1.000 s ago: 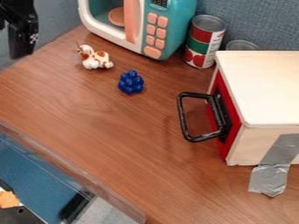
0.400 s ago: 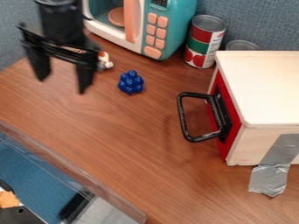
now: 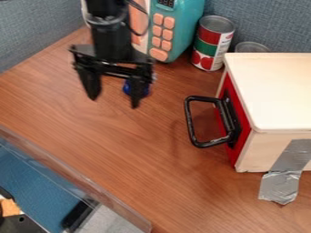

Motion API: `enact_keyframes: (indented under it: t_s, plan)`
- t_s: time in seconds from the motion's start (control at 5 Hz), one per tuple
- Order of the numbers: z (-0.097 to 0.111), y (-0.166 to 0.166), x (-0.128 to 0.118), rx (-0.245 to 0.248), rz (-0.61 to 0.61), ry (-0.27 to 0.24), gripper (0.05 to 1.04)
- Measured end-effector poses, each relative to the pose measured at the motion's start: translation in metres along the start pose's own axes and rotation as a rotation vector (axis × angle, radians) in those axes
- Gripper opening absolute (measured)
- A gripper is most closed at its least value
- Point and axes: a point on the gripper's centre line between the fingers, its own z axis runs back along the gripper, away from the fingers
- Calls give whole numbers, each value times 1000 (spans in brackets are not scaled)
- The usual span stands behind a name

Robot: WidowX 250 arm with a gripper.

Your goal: Open the drawer

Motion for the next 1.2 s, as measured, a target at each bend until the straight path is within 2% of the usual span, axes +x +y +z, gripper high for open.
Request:
enact_keyframes:
  t_s: [0.2, 0.4, 0.6, 0.8, 1.0, 1.2]
  plan:
    - [-20, -17, 12, -58, 49, -30, 999]
    - [-33, -29, 24, -62, 96, -73, 999]
    - [-46, -48, 34, -79, 120, -81, 999]
    - [-45, -65, 40, -110, 130, -97, 999]
    - [-52, -81, 42, -143, 132, -86, 999]
    - [-64, -88, 41, -125, 126, -69, 999]
